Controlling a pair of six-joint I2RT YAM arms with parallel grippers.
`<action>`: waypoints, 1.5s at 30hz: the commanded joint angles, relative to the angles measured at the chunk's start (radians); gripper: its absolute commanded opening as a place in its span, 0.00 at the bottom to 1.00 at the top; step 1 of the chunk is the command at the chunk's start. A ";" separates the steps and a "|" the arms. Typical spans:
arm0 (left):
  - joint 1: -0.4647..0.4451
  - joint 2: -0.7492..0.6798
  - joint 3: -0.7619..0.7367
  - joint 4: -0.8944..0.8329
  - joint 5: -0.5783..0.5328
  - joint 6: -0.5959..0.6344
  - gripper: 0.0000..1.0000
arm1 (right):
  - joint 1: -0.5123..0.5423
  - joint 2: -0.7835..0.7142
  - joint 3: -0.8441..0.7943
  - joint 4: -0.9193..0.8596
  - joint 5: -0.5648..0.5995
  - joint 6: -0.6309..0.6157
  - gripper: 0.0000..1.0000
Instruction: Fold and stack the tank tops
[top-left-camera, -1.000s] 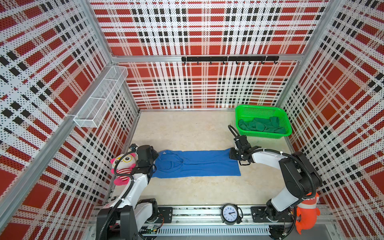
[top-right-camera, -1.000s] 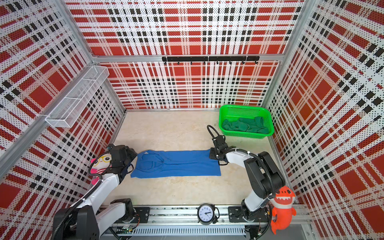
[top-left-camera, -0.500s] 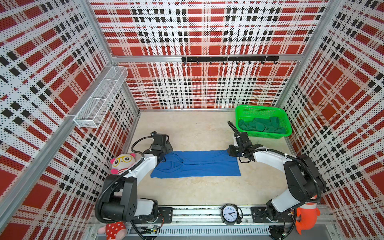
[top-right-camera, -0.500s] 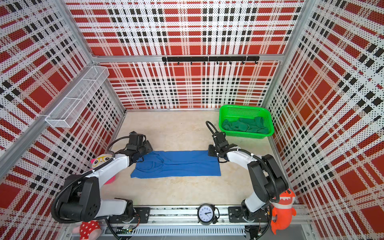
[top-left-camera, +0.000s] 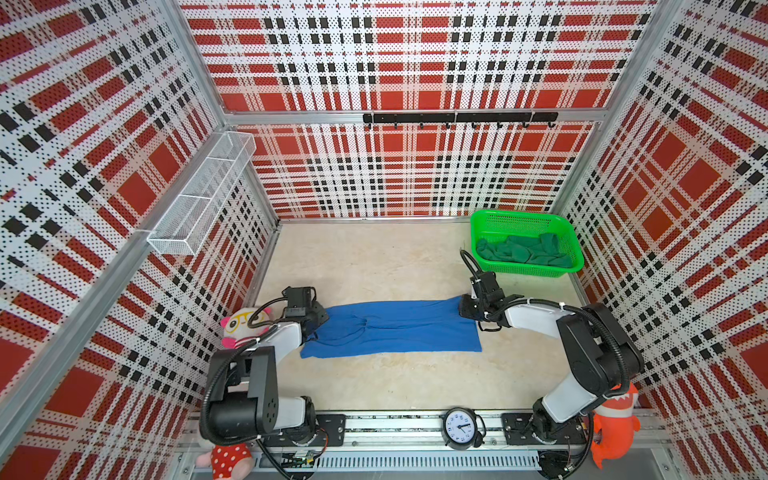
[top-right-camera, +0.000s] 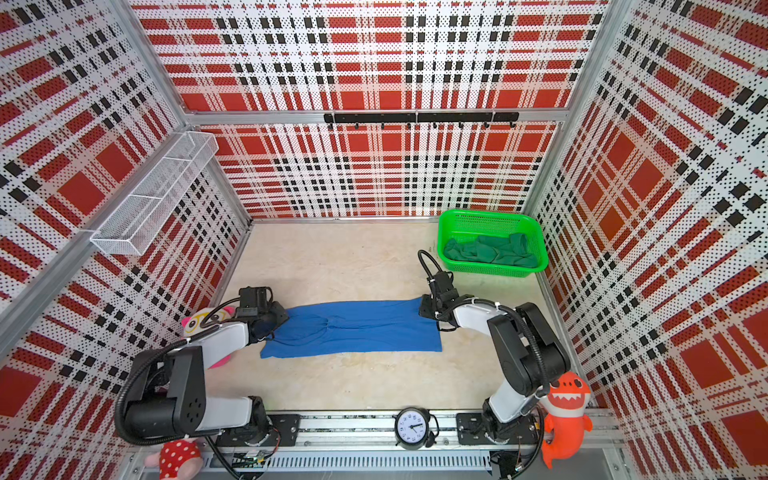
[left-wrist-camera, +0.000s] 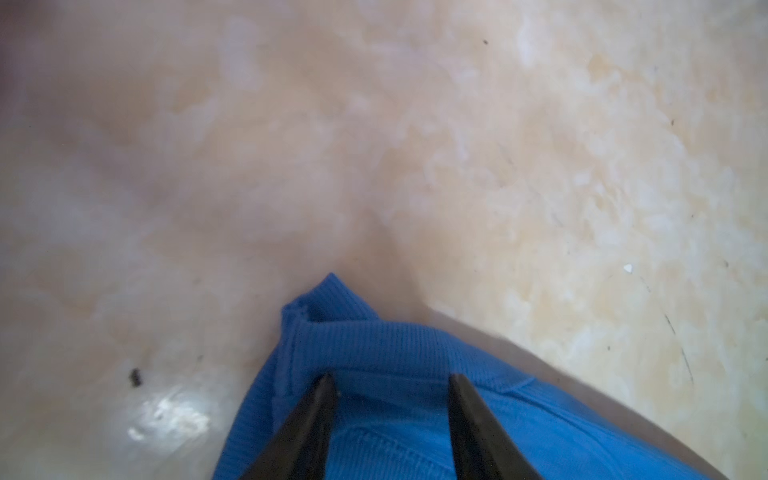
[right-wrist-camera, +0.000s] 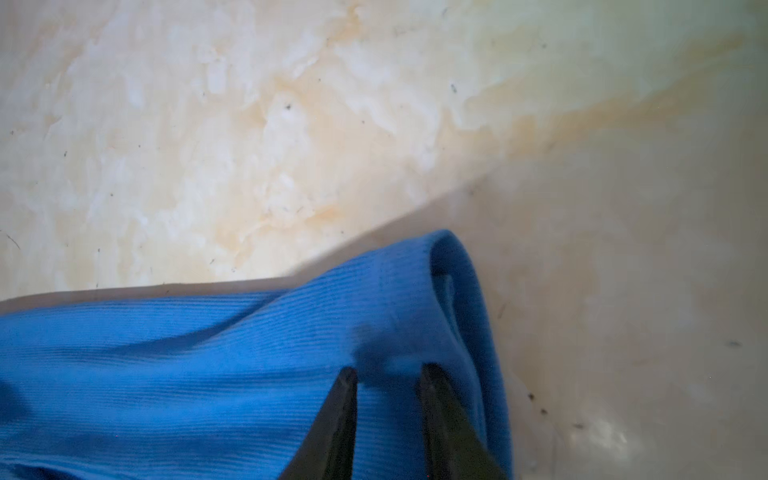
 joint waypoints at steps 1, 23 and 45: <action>0.029 -0.037 -0.022 0.021 -0.001 -0.033 0.50 | -0.039 -0.029 -0.054 -0.075 0.045 0.017 0.31; -0.294 -0.048 -0.072 0.023 -0.056 -0.211 0.50 | 0.146 0.197 0.352 -0.227 -0.034 -0.289 0.30; -0.515 1.028 1.181 -0.142 0.241 0.278 0.63 | 0.549 -0.255 -0.208 -0.038 0.233 0.396 0.36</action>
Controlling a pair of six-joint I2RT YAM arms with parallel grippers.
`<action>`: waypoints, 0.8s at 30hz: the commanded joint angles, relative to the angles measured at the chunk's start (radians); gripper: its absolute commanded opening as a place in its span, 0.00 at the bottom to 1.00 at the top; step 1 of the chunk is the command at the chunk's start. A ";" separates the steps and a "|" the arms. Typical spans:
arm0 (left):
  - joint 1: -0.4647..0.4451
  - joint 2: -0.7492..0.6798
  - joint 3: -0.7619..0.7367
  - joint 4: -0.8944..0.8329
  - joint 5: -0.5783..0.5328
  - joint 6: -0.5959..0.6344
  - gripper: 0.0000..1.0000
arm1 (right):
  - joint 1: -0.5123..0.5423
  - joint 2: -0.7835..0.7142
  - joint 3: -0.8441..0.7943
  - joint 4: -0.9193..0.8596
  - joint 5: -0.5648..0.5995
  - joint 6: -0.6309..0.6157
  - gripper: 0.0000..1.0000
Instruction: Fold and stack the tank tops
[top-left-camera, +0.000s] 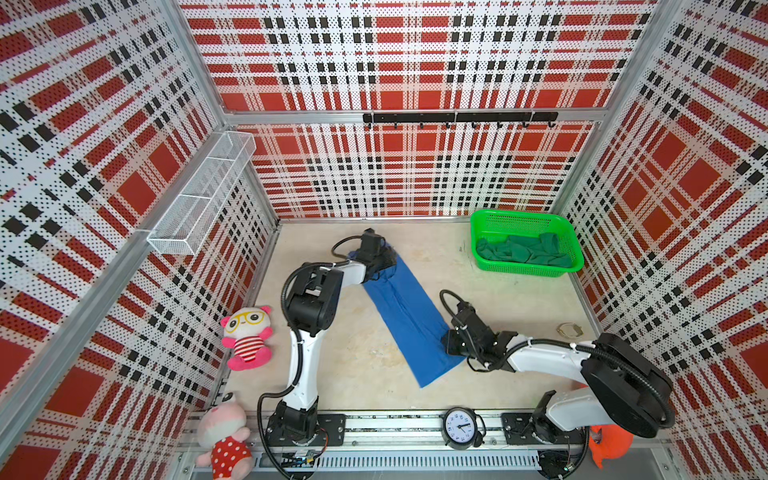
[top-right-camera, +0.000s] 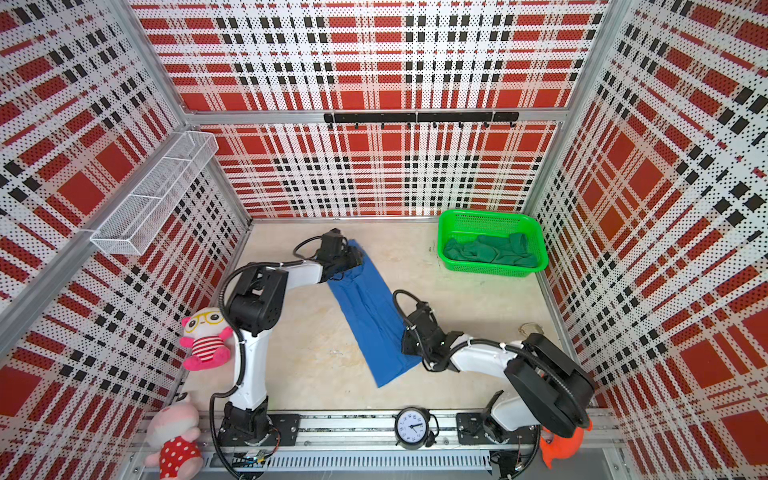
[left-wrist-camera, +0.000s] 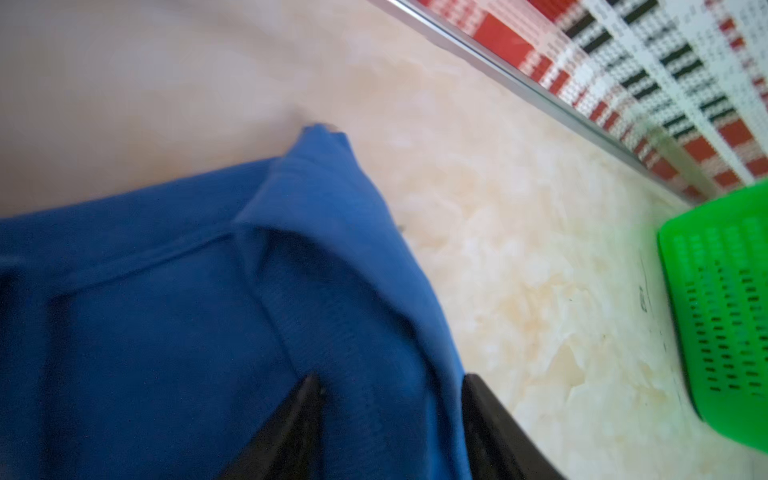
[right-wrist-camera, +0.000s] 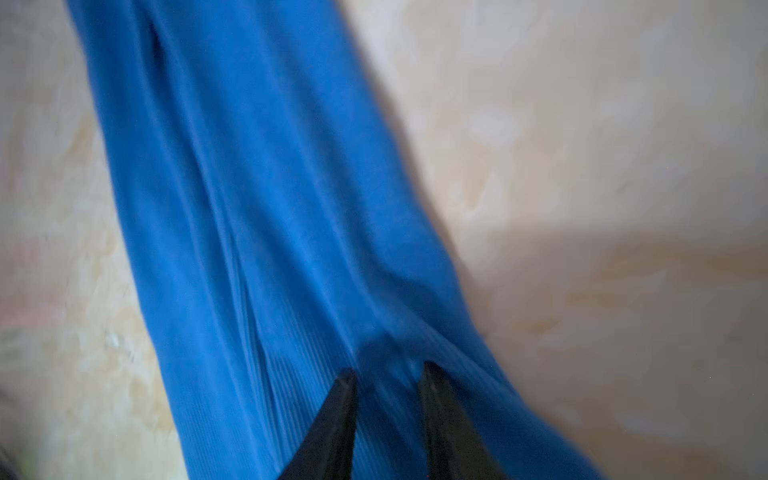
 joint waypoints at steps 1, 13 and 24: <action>-0.057 0.088 0.153 -0.284 0.084 0.211 0.65 | 0.066 -0.048 0.056 -0.126 0.115 0.091 0.40; -0.049 -0.378 -0.039 -0.272 -0.026 0.247 0.91 | -0.177 -0.101 0.208 -0.347 -0.114 -0.199 0.49; -0.200 -1.080 -0.843 -0.320 -0.078 -0.221 0.67 | -0.258 -0.046 0.185 -0.508 -0.344 -0.305 0.43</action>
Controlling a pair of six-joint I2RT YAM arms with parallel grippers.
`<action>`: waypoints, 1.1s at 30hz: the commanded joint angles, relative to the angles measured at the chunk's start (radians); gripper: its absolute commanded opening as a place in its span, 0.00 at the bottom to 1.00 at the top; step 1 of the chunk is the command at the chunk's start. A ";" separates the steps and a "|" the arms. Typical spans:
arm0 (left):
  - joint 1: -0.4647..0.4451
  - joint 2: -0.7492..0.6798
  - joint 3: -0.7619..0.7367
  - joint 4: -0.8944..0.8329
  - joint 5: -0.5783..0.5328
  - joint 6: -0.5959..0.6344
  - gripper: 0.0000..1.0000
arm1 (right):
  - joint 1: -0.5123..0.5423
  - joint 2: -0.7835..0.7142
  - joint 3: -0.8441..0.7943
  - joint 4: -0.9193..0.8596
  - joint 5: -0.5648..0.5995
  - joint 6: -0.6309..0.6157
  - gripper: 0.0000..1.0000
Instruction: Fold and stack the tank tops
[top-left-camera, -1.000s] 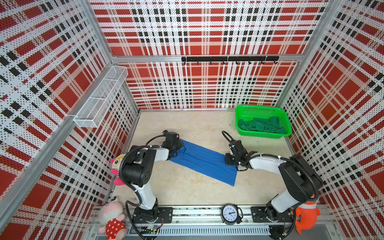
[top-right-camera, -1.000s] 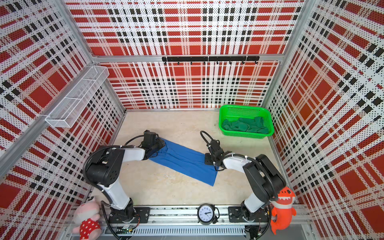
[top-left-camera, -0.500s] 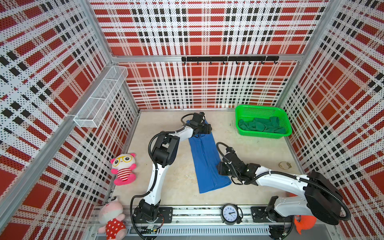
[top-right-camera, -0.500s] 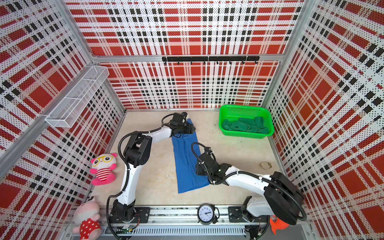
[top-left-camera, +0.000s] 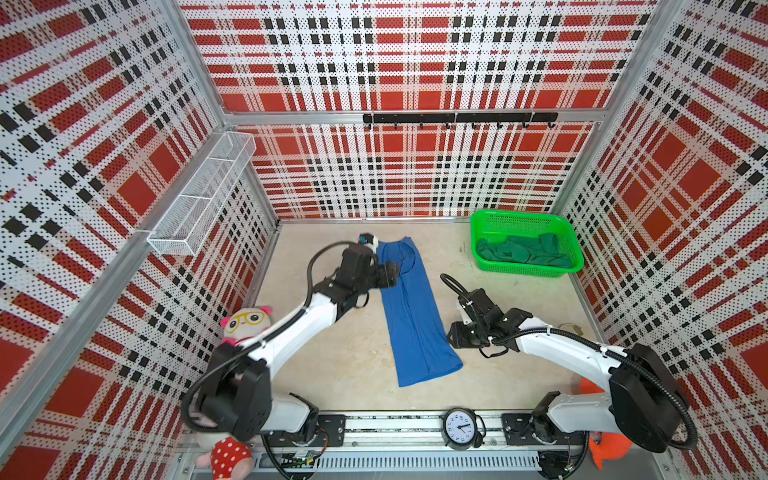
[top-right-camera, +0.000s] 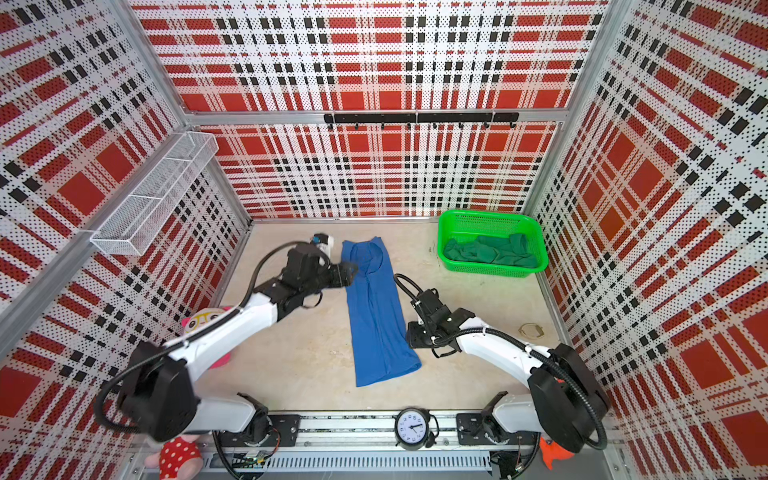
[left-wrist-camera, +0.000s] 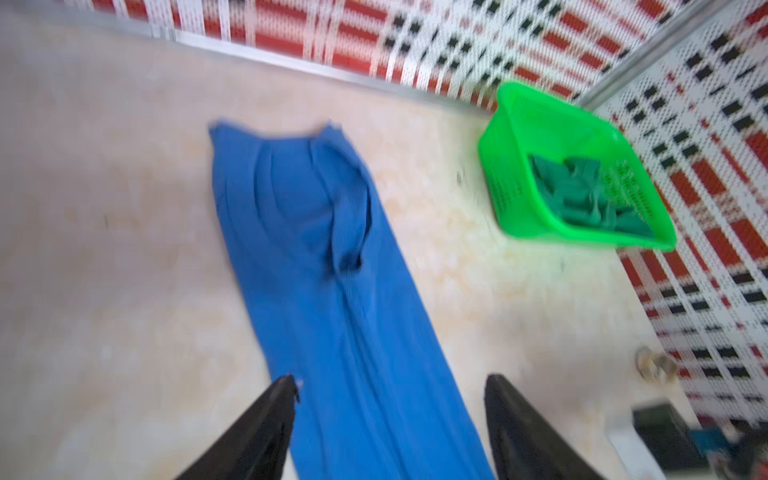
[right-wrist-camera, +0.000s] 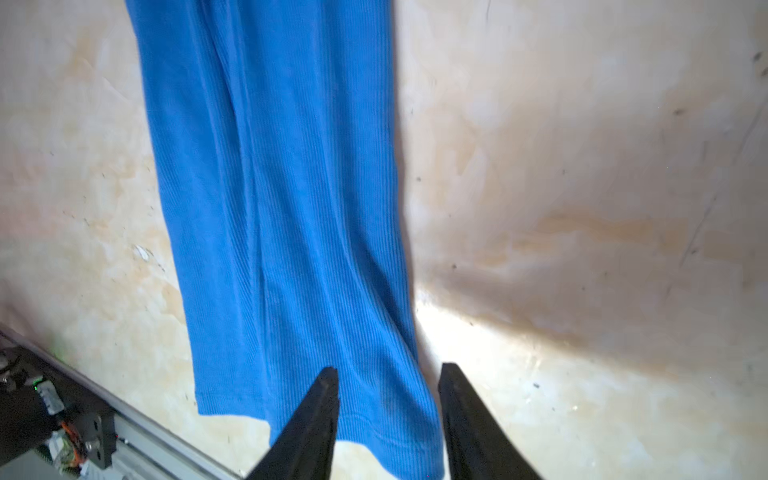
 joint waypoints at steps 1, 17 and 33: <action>-0.066 -0.148 -0.203 -0.098 0.007 -0.255 0.65 | -0.047 0.022 -0.033 -0.018 -0.120 -0.038 0.43; -0.562 -0.346 -0.724 0.327 0.021 -0.966 0.59 | -0.063 -0.003 -0.180 0.050 -0.233 -0.015 0.45; -0.559 -0.159 -0.762 0.407 0.014 -0.960 0.24 | -0.047 -0.010 -0.214 0.118 -0.251 0.023 0.30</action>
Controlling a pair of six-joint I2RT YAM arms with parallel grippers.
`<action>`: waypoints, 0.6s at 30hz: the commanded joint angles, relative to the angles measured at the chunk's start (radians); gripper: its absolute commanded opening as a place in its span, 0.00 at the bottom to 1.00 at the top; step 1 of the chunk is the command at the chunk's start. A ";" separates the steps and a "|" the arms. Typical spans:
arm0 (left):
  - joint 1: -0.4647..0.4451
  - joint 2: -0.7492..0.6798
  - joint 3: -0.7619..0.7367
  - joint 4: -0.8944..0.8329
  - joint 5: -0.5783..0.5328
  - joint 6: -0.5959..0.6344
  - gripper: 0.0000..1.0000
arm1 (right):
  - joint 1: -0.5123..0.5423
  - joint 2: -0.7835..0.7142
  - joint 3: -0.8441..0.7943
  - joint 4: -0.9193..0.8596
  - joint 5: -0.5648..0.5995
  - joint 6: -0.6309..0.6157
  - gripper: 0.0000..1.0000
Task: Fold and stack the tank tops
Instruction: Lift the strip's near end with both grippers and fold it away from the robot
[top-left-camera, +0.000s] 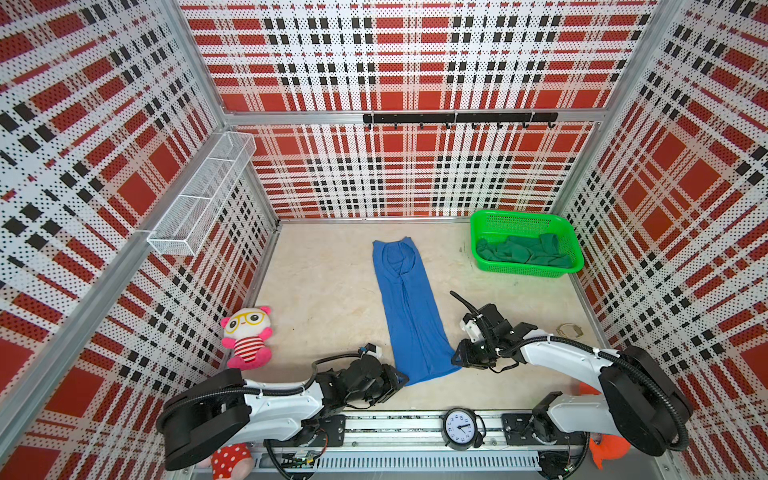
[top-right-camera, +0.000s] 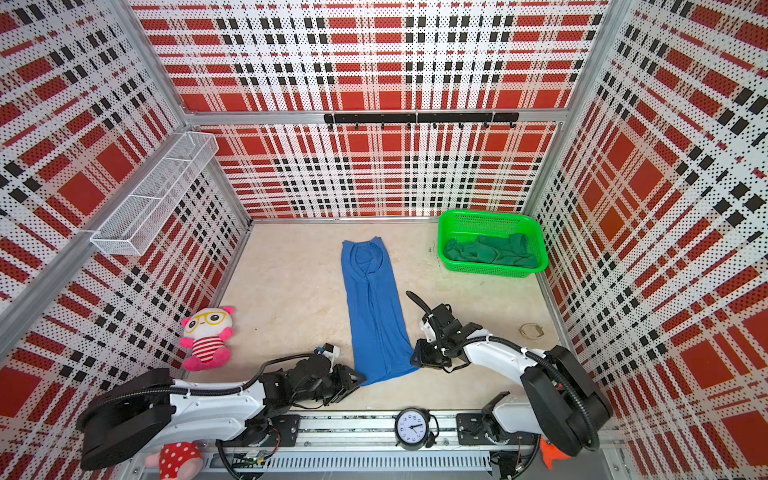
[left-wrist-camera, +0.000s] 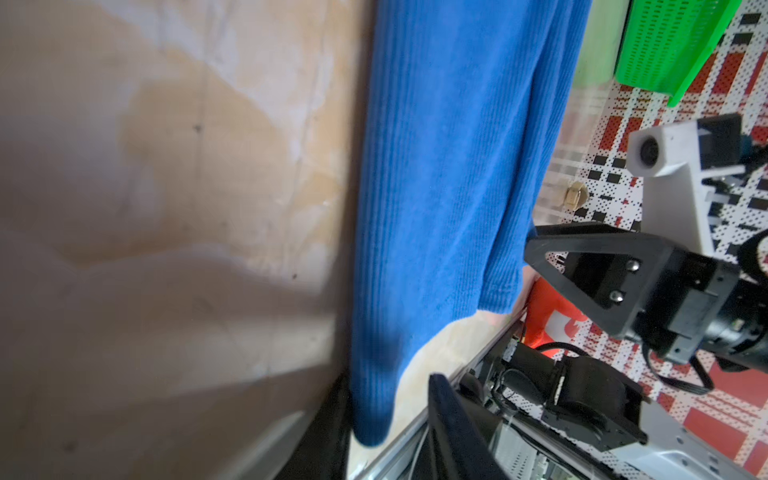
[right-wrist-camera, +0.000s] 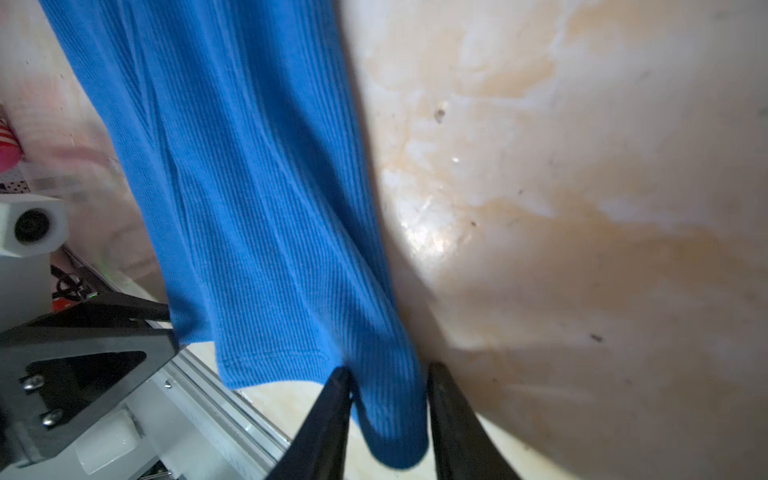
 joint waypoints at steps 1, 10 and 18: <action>0.005 0.015 0.001 -0.113 -0.024 0.025 0.17 | 0.013 0.007 -0.013 0.001 0.004 0.011 0.25; -0.002 -0.155 0.099 -0.372 -0.107 0.063 0.00 | 0.146 -0.036 0.041 -0.090 0.085 0.043 0.00; 0.026 -0.265 0.271 -0.647 -0.173 0.149 0.00 | 0.203 -0.128 0.187 -0.246 0.233 0.049 0.00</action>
